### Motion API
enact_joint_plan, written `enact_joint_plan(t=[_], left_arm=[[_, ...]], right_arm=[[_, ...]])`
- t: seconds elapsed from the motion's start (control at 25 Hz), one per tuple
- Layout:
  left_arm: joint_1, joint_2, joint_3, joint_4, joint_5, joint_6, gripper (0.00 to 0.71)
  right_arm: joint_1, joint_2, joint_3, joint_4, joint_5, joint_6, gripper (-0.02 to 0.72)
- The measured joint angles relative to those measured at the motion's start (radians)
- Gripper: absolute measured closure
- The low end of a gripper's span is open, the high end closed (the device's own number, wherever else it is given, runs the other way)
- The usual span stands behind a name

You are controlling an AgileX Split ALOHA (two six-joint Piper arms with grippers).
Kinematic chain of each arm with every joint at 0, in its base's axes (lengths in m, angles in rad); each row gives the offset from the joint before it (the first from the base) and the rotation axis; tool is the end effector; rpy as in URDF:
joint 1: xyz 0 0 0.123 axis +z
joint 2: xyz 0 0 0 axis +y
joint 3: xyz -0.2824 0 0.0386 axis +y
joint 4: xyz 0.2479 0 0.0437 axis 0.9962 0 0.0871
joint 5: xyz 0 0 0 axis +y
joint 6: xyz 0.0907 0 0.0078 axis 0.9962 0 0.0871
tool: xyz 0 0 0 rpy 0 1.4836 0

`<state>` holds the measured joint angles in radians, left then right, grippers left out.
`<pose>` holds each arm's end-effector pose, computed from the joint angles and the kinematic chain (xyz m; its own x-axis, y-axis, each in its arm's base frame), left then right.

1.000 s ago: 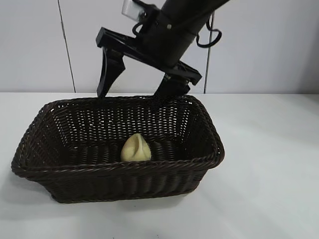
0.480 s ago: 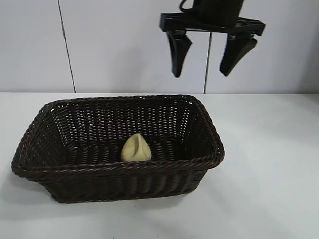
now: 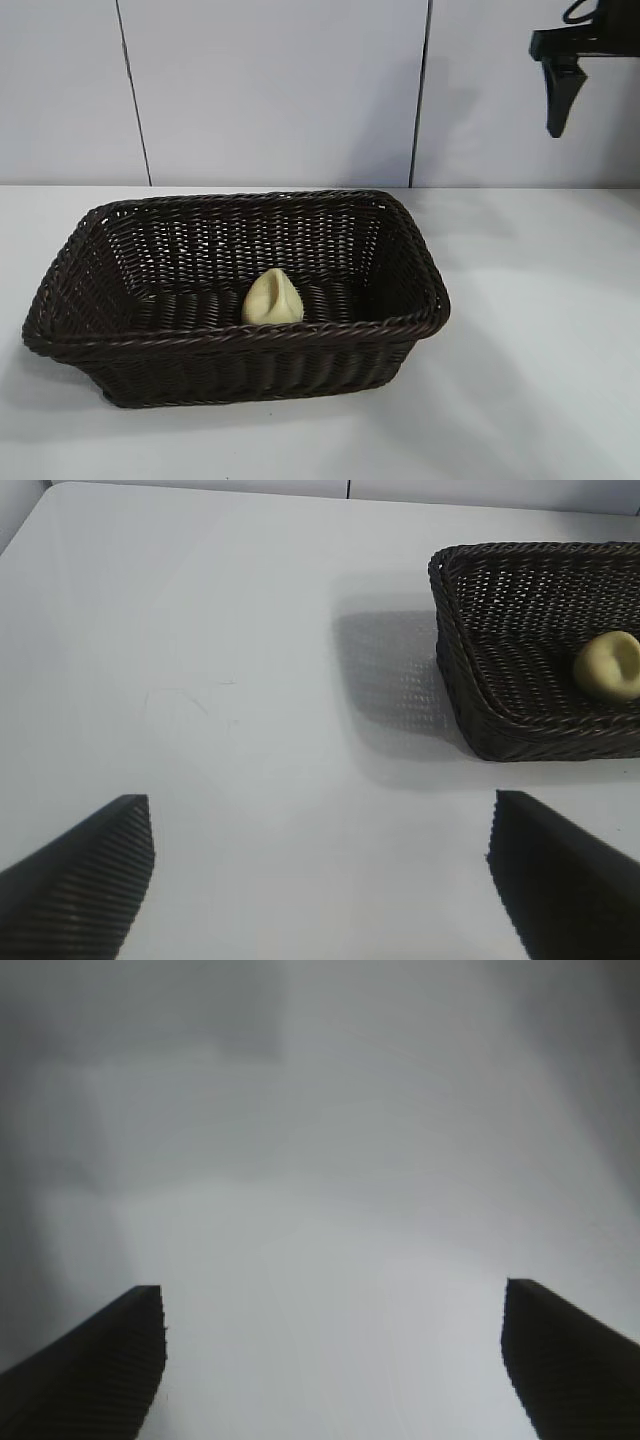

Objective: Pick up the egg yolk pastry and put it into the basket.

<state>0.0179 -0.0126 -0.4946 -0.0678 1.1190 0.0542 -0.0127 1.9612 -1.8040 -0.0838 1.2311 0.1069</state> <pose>-0.0087 -0.0057 0.2711 -0.4990 0.0156 -0.8665 0.0472 0.9988 -0.0092 0.4189 -0.0125 0.2863 -0.9578 0.0908 -0.2727 0.1096 0.9925 -0.0547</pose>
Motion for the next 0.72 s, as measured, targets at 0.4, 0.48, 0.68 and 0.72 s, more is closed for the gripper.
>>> enact_joint_plan(t=[0.4, 0.48, 0.68, 0.72], left_arm=[[0.000, 0.000, 0.000, 0.000, 0.000, 0.000, 0.052], [0.000, 0.000, 0.000, 0.000, 0.000, 0.000, 0.052], [0.000, 0.000, 0.000, 0.000, 0.000, 0.000, 0.052], [0.000, 0.000, 0.000, 0.000, 0.000, 0.000, 0.052]], right_arm=[[-0.022, -0.174, 0.252, 0.044, -0.001, -0.055, 0.050], [-0.022, -0.250, 0.355, 0.046, -0.001, -0.063, 0.050], [-0.022, -0.453, 0.630, 0.067, -0.002, -0.071, 0.050], [-0.022, -0.490, 0.686, 0.068, -0.003, -0.071, 0.050]])
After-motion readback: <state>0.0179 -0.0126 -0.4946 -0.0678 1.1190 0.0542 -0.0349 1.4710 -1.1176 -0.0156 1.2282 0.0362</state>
